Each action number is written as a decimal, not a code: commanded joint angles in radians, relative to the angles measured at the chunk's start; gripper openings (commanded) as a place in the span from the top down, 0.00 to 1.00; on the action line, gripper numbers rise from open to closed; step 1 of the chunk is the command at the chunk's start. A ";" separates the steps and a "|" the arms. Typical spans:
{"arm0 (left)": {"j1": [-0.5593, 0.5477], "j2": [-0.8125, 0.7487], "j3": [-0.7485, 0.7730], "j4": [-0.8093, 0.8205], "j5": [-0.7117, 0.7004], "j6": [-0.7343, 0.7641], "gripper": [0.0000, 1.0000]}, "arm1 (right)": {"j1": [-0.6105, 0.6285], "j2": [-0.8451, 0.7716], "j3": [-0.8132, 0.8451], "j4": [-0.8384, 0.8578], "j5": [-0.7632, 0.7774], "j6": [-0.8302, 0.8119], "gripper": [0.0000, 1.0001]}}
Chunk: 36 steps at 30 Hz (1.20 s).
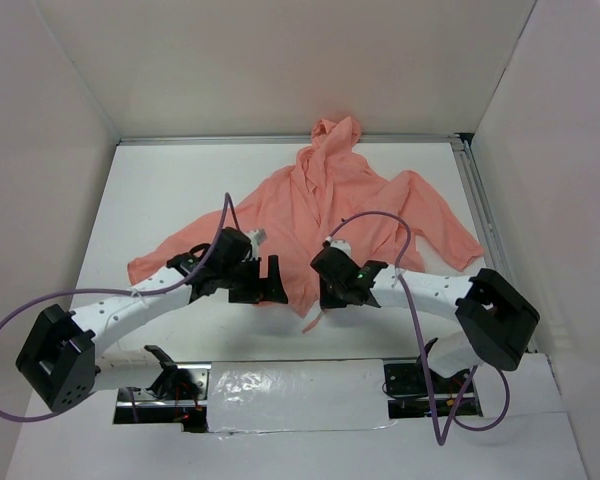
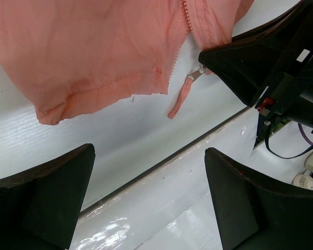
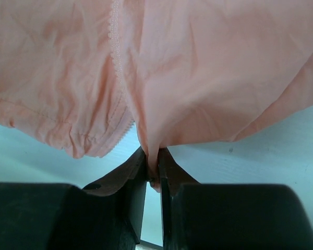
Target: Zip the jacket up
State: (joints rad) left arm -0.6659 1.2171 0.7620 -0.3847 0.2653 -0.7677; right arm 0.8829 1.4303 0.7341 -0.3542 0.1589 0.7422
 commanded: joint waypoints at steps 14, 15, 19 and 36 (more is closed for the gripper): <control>-0.128 0.166 0.197 -0.082 -0.090 0.120 0.01 | -0.074 -0.112 -0.064 0.027 0.027 0.040 1.00; -0.142 0.211 0.244 -0.110 -0.110 0.152 0.01 | -0.084 -0.131 -0.073 0.027 0.022 0.042 1.00; -0.190 0.314 0.325 -0.141 -0.175 0.261 0.01 | -0.136 -0.244 -0.125 0.024 -0.034 0.026 1.00; -0.242 0.564 0.384 -0.089 -0.296 0.332 0.21 | -0.223 -0.435 -0.228 0.064 -0.121 -0.038 1.00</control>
State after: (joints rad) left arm -0.8993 1.7252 1.0859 -0.4629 0.0227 -0.4038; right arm 0.6689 1.0260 0.5140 -0.3405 0.0422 0.7200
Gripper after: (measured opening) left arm 0.838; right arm 0.018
